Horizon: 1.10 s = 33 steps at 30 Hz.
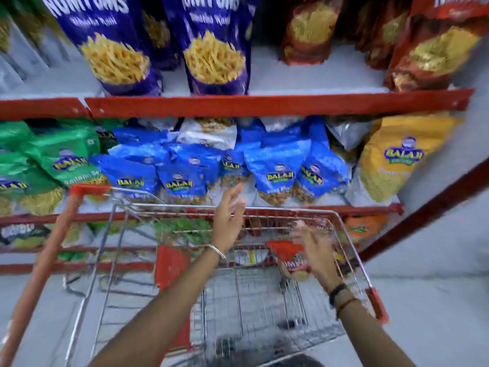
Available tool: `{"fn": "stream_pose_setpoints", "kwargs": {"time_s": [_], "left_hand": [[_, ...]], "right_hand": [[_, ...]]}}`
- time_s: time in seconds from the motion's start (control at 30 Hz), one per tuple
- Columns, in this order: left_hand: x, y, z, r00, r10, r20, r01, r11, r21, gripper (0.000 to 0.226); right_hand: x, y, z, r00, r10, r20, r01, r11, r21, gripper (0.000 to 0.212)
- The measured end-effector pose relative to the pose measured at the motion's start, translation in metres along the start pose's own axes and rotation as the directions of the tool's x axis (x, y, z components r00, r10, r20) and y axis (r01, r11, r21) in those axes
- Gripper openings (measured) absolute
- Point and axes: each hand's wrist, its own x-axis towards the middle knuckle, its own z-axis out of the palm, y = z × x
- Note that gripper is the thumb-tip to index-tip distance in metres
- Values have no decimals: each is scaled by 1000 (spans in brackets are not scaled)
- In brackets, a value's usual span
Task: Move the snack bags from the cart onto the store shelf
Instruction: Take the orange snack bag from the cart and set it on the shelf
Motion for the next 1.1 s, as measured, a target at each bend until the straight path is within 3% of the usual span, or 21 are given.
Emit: {"fn": "stream_pose_setpoints", "kwargs": {"time_s": [0.07,0.13,0.23,0.3,0.4,0.5,0.57,0.67,0.83,0.93,1.03,1.1], "left_hand": [[-18,-31,19,992,-127,14,127,992,-8,49],[-32,-66,38,966,-258,13,258,966,-12,57],[-45,-108,61,910,-414,38,413,910,30,62],[-49,-129,76,866,-498,35,495,866,69,46],[-50,-159,98,765,-644,-12,635,751,184,47],[-47,-186,115,752,-659,5,642,735,217,46],[-39,-199,123,748,-663,22,656,744,129,39],[-31,-213,135,773,-633,30,630,773,74,34],[-22,-216,139,756,-649,-86,649,726,228,17],[-18,-202,133,827,-551,-112,562,803,200,14],[-14,-178,122,847,-529,-55,522,807,276,14],[-13,-160,114,876,-480,-45,481,863,154,15]], "right_hand": [[-9,31,-14,979,171,109,-159,981,-112,25],[-8,73,-30,877,396,273,-323,905,-276,14],[12,133,-52,769,601,217,-469,762,-448,15],[29,166,-59,755,635,162,-482,705,-520,40],[52,185,-59,838,528,136,-411,776,-479,66],[67,184,-52,915,386,119,-300,847,-438,53],[76,186,-47,944,326,51,-280,874,-397,36],[80,200,-42,967,248,-62,-252,887,-387,28],[78,212,-42,969,188,-164,-242,867,-436,20],[80,199,-46,976,151,-158,-206,873,-442,19],[76,171,-49,978,130,-164,-187,892,-411,10],[72,150,-50,980,114,-165,-167,919,-357,8]]}}
